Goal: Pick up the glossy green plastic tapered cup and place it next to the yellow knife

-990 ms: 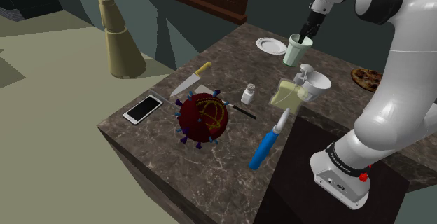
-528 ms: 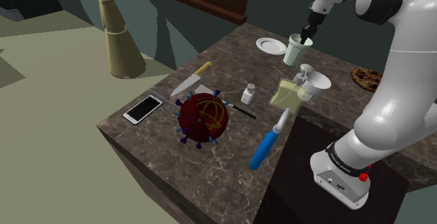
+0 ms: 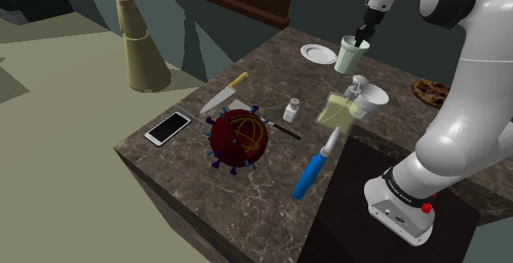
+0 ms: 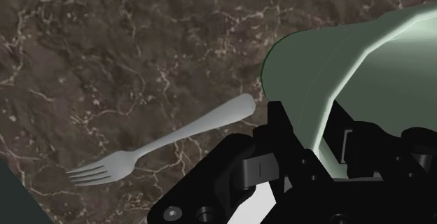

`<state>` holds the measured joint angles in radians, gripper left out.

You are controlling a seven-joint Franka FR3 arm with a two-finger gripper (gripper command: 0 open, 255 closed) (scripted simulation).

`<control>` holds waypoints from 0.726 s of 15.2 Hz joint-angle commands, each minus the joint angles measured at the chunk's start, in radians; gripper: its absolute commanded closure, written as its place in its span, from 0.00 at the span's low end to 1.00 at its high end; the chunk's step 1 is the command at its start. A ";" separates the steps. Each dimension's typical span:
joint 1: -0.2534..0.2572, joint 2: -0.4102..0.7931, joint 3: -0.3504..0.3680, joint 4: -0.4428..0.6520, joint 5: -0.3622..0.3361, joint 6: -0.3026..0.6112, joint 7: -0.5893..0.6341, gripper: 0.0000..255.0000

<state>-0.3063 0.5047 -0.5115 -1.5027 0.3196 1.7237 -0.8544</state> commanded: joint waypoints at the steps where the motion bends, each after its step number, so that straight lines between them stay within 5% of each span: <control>1: -0.001 -0.007 -0.002 0.017 -0.004 -0.023 0.004 1.00; 11: -0.011 -0.028 -0.009 0.123 -0.018 -0.144 0.024 1.00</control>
<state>-0.3181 0.4832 -0.5196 -1.3843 0.3049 1.5900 -0.8323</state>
